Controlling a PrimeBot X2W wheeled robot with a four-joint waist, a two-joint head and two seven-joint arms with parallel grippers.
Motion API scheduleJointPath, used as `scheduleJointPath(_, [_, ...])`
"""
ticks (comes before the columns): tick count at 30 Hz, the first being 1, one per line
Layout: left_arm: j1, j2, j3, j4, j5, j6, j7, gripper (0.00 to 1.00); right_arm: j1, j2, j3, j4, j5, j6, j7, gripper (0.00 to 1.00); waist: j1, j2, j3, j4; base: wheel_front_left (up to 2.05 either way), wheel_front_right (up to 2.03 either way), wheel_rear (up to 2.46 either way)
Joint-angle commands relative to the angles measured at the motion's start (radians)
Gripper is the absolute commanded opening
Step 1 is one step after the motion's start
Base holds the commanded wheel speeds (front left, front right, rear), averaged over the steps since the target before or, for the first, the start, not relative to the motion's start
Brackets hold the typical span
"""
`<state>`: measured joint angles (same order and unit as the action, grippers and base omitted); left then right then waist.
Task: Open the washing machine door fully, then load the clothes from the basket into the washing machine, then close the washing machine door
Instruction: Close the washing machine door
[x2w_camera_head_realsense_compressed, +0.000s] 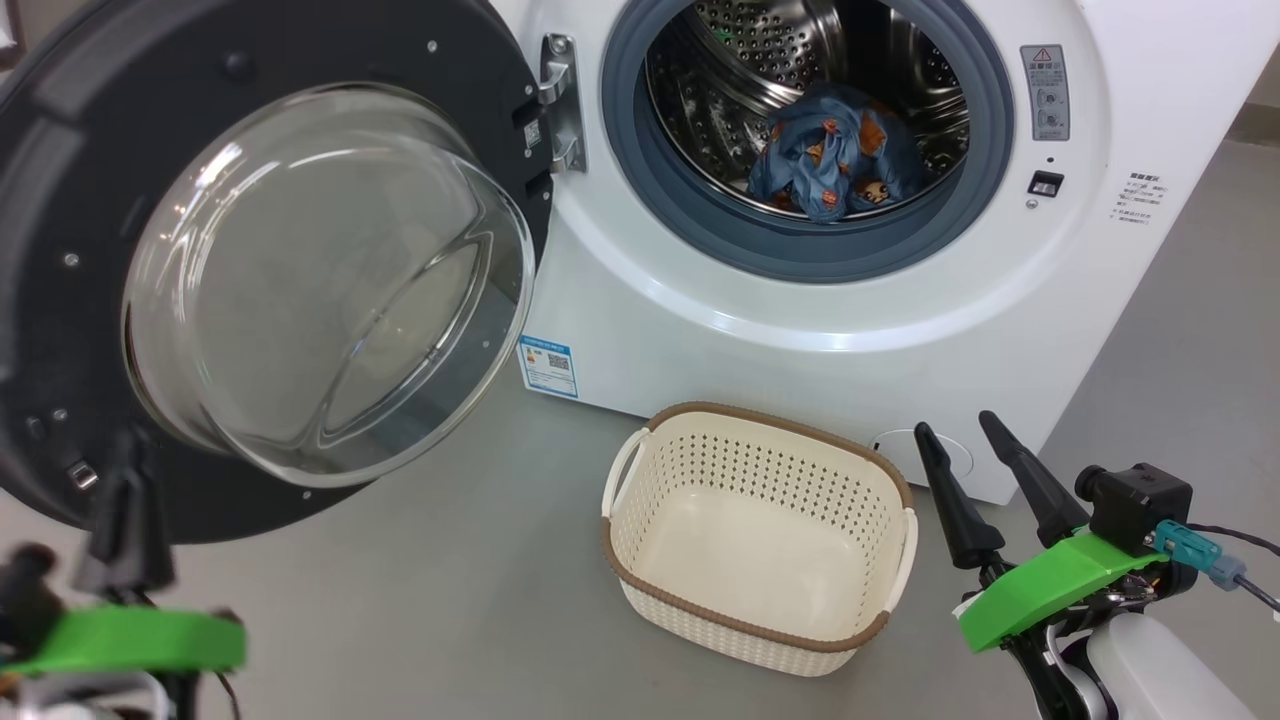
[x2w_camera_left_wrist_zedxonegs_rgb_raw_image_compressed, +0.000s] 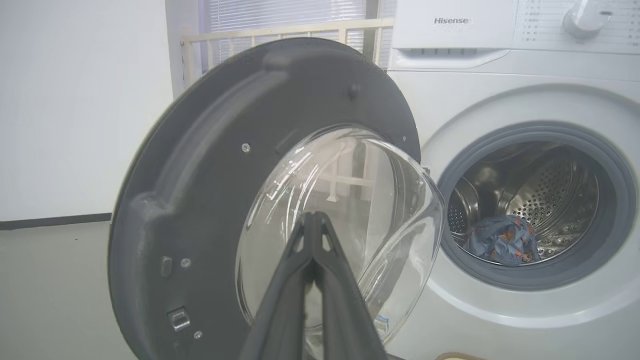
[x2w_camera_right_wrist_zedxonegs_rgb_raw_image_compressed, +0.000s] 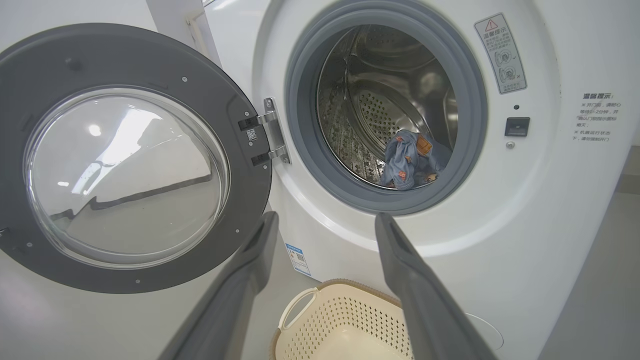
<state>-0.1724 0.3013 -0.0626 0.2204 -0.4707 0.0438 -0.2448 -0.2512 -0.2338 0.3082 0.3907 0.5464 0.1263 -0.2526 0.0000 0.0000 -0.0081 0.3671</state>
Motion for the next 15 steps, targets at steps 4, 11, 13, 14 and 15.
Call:
scheduleJointPath(4, [-0.085,0.068,0.081,-0.104,-0.049,-0.016,0.02,0.0,0.007,-0.016,0.011,-0.025,0.007,0.004,-0.009,1.0,0.0,0.0,0.003,0.0,0.0,0.0,0.0])
scheduleJointPath(11, [-0.172,0.135,0.18,-0.207,-0.168,-0.067,0.055,0.0,0.003,-0.034,0.018,-0.027,0.006,0.004,-0.009,1.0,0.0,0.0,0.013,-0.007,0.0,0.0,0.0])
scheduleJointPath(13, [-0.198,0.151,0.206,-0.213,-0.202,-0.079,0.064,0.0,0.0,-0.039,0.023,-0.027,0.007,0.004,-0.009,1.0,0.0,0.0,0.017,-0.011,0.0,0.0,0.0])
scheduleJointPath(14, [-0.212,0.153,0.221,-0.213,-0.228,-0.084,0.069,0.0,-0.002,-0.041,0.026,-0.026,0.007,0.004,-0.009,1.0,0.0,0.0,0.018,-0.014,0.0,0.0,0.0])
scheduleJointPath(15, [-0.228,0.155,0.238,-0.209,-0.257,-0.089,0.076,0.0,-0.004,-0.044,0.029,-0.025,0.008,0.004,-0.009,1.0,0.0,0.0,0.02,-0.018,0.0,0.0,0.0])
